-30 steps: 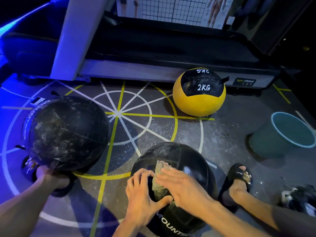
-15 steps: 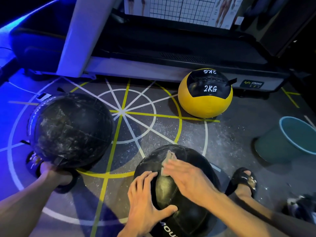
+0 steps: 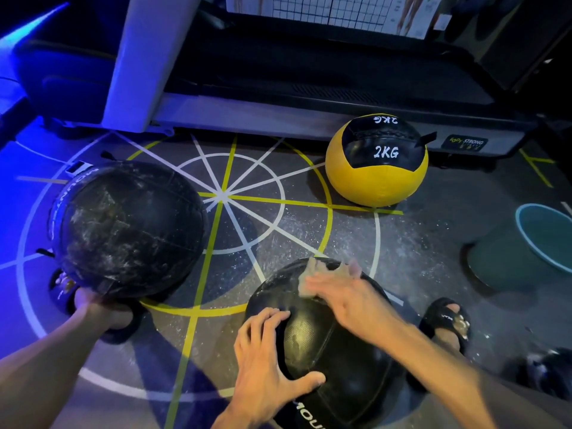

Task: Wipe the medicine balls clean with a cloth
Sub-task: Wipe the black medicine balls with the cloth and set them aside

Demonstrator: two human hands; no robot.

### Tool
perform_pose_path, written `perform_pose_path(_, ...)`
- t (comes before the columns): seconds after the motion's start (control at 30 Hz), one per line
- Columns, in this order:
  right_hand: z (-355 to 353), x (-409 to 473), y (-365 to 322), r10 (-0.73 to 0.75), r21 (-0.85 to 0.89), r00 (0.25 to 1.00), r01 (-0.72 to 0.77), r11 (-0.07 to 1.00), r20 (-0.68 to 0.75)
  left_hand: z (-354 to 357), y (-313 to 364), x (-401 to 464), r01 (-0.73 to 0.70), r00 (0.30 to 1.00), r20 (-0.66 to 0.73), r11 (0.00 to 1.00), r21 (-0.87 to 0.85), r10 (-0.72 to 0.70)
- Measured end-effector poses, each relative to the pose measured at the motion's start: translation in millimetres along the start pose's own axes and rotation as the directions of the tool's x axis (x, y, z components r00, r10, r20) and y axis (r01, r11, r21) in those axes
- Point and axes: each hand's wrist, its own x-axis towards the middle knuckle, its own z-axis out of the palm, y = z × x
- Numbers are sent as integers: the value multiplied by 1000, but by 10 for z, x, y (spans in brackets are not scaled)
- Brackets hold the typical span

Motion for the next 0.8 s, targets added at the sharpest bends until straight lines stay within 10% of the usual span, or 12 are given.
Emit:
perform_pose_path(0.13,-194,152,524,478,87,874,-471,878,-83,-11,71,40,-2,999,35,1000,-5,2)
perform_pose_path(0.43,-115,171,435,552,128,834,-548,827,4,-176,33,291,-30,999,18,998,-59,31)
perform_pose_path(0.57,40,36,-196,201,126,977,-191,973,-75,-136,4,242,-41,999,4,998,-56,41)
perform_pose_path(0.67,86,-42,-293,-92,0,988,93,996,120,-106,-7,176,-40,999,-8,997,-60,40)
perform_pose_path(0.8,-160,232,153,435,61,900,-434,899,-17,-63,102,177,-50,999,4,996,-78,50)
